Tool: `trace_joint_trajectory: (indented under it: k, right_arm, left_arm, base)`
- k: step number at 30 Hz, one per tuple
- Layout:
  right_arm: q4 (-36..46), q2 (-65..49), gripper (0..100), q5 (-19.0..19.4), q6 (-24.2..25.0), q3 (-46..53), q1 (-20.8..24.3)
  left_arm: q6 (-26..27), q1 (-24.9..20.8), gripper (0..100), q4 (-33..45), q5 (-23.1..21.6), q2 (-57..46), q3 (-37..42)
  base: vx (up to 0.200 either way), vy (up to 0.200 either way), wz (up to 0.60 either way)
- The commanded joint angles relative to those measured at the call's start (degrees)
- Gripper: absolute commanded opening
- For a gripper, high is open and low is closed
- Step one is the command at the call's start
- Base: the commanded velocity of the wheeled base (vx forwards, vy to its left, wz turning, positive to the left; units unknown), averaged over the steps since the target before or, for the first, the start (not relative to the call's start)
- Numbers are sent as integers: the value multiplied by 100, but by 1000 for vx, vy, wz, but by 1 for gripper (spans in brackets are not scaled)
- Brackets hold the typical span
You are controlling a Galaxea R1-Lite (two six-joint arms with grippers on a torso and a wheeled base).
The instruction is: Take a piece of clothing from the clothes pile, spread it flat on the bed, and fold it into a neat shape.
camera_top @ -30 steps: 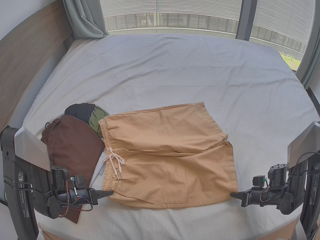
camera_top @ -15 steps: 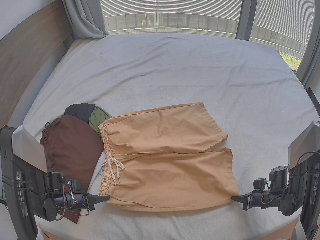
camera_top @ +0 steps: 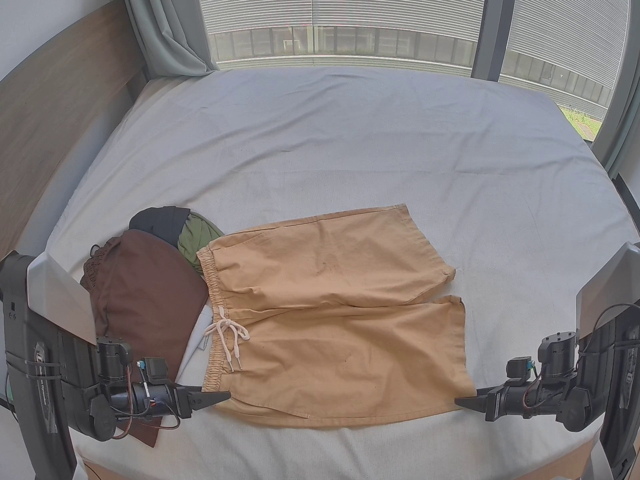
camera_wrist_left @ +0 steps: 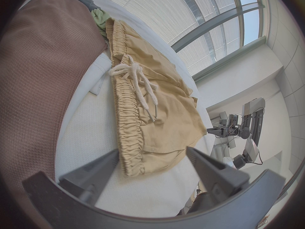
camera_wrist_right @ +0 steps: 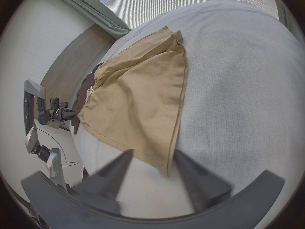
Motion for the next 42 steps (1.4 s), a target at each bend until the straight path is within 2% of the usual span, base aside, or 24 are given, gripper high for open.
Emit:
trace_joint_trajectory:
  k: [1,13,14,23,27,35,36,42]
  right_arm:
    - [-3,-24,100,75,3,92,-6]
    - [-12,20,100,75,3,84,21]
    - [-12,20,100,75,3,84,21]
    - [-12,11,100,101,12,75,47]
    - [-12,20,100,356,12,92,64]
    - [-3,37,100,365,12,92,56]
    - [-3,37,0,356,12,92,56]
    - [-3,46,0,339,3,92,56]
  left_arm:
    - [47,-24,100,-1,-3,104,-30]
    - [56,-33,100,-1,-3,165,14]
    - [56,-33,0,-1,-3,165,14]
    - [64,-33,0,-10,-3,218,-30]
    - [179,-33,0,-1,-3,253,-30]
    - [214,-24,0,-10,-3,253,-30]
    - [214,-24,0,-10,-3,253,-30]
    - [214,-24,0,-10,-3,253,-39]
  base:
    - [0,0,0]
    - [0,0,0]
    - [0,0,0]
    - [0,0,0]
    - [0,0,0]
    - [0,0,0]
    - [0,0,0]
    - [0,0,0]
